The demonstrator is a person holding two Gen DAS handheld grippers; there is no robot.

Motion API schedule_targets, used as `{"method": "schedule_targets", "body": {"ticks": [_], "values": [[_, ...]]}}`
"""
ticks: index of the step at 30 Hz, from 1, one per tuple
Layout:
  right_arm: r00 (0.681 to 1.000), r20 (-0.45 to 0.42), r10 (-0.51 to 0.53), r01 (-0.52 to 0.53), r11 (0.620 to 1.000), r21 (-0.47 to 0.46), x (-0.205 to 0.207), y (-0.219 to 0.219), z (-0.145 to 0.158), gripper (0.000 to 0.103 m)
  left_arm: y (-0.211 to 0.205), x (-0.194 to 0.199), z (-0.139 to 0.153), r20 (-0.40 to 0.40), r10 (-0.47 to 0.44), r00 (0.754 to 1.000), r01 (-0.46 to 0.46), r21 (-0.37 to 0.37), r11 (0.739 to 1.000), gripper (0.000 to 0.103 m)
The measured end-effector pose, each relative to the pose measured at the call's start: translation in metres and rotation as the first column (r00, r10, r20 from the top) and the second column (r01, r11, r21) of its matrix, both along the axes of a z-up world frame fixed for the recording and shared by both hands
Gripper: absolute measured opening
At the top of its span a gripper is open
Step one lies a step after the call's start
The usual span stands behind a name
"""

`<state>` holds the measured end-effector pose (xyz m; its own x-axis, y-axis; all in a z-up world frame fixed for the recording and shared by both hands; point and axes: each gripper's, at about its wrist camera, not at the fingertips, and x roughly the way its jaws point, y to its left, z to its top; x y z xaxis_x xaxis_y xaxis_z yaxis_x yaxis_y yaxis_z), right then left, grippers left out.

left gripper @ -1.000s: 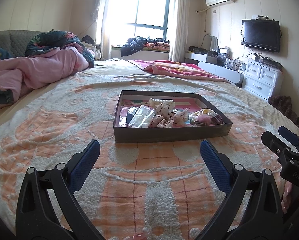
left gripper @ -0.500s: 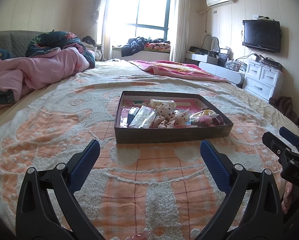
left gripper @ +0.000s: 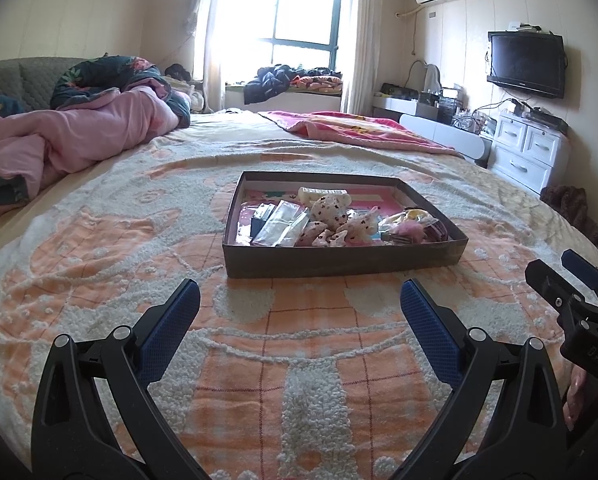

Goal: Organize jewelry

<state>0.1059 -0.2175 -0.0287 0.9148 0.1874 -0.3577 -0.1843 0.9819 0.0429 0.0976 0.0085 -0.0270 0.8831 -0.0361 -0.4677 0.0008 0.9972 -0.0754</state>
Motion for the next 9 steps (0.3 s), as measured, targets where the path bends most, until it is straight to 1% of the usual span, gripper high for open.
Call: {"method": "schedule_targets", "body": {"ticks": [3,5,6,7,9], "values": [[1.0,-0.01,-0.013,0.013,1.0,0.004,0.003,-0.005,-0.001,0.097,0.006,0.006,-0.001,-0.019,0.015,1.0,-0.015,-0.012,1.0,0.092],[0.999,-0.031,-0.042,0.042,0.999,0.009,0.011,-0.012,-0.002,0.097,0.019,0.016,-0.001,-0.044,0.043,0.998,-0.044,-0.032,0.998,0.092],[0.997,-0.05,-0.057,0.057,0.998,0.014,0.018,-0.018,-0.003,0.097,0.029,0.023,0.0,-0.055,0.058,0.997,-0.06,-0.035,0.998,0.092],[0.995,-0.063,-0.072,0.073,0.997,0.017,0.026,-0.023,-0.003,0.097,0.039,0.03,0.001,-0.061,0.096,0.993,-0.098,-0.024,0.995,0.092],[0.988,-0.102,-0.12,0.122,0.992,0.013,0.049,-0.038,-0.002,0.097,0.059,0.047,0.005,-0.068,0.13,0.989,-0.132,-0.018,0.991,0.092]]}}
